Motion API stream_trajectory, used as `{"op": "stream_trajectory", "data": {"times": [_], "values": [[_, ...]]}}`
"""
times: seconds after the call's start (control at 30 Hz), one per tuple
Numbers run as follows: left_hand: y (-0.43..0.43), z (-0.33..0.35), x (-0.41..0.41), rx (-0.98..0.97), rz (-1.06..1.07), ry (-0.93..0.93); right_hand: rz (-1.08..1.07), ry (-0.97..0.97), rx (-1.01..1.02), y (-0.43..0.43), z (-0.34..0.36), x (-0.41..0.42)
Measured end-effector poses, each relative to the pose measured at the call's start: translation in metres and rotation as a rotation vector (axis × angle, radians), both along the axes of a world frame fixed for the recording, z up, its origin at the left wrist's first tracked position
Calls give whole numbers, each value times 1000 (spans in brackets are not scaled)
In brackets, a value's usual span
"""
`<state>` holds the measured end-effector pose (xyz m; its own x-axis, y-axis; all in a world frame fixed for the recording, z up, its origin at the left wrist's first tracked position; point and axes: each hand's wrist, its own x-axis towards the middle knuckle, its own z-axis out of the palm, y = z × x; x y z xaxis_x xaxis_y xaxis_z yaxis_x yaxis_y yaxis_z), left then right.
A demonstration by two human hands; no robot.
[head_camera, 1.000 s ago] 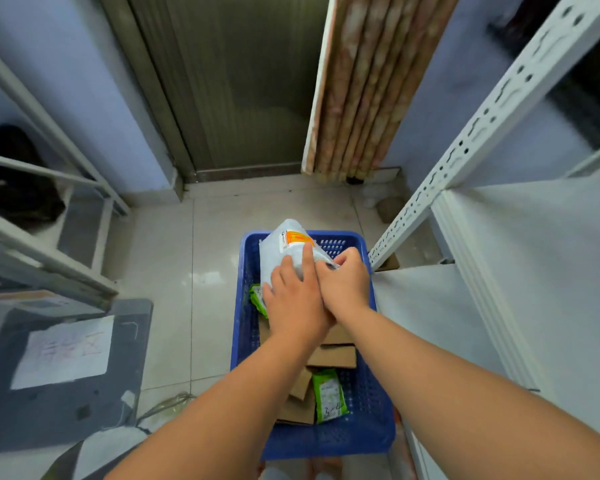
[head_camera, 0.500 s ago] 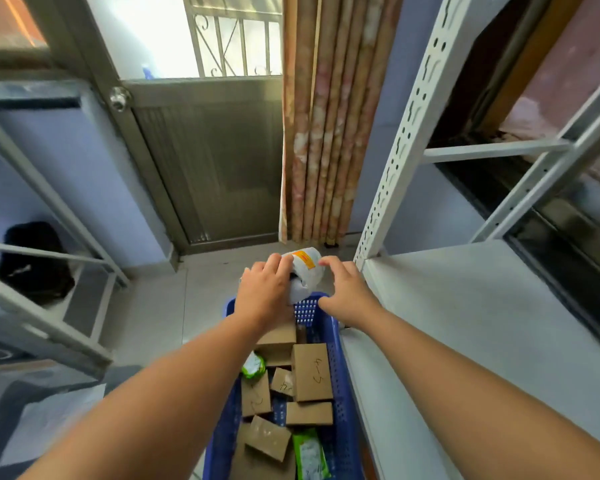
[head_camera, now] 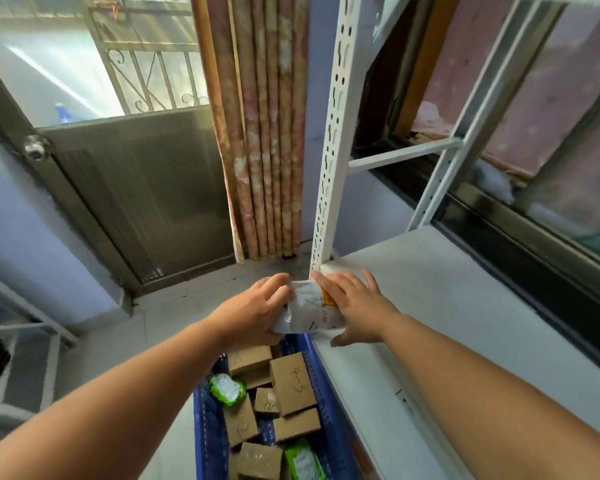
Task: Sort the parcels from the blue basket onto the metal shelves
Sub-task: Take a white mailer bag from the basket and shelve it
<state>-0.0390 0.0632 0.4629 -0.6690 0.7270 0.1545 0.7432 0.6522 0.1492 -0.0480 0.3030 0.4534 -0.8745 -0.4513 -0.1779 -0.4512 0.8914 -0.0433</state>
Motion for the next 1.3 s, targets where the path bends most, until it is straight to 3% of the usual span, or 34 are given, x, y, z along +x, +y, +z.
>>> {"op": "stream_trajectory", "data": {"times": [0.13, 0.4, 0.57, 0.93, 1.13, 1.3], "values": [[8, 10, -4, -28, -32, -38, -145, 14, -13, 0, -1, 20], [56, -1, -18, 65, 260, -283, -675, -44, -43, 38, -13, 67], [96, -23, -13, -83, 172, -391, -907, -40, -64, 71, -26, 102], [203, -39, 33, -359, -129, -423, -958, -30, 7, 141, -49, 140], [233, -43, 40, -410, -102, -478, -913, -312, 18, 162, -61, 152], [248, -46, 39, -394, -102, -522, -912, -352, -53, 175, -61, 153]]}}
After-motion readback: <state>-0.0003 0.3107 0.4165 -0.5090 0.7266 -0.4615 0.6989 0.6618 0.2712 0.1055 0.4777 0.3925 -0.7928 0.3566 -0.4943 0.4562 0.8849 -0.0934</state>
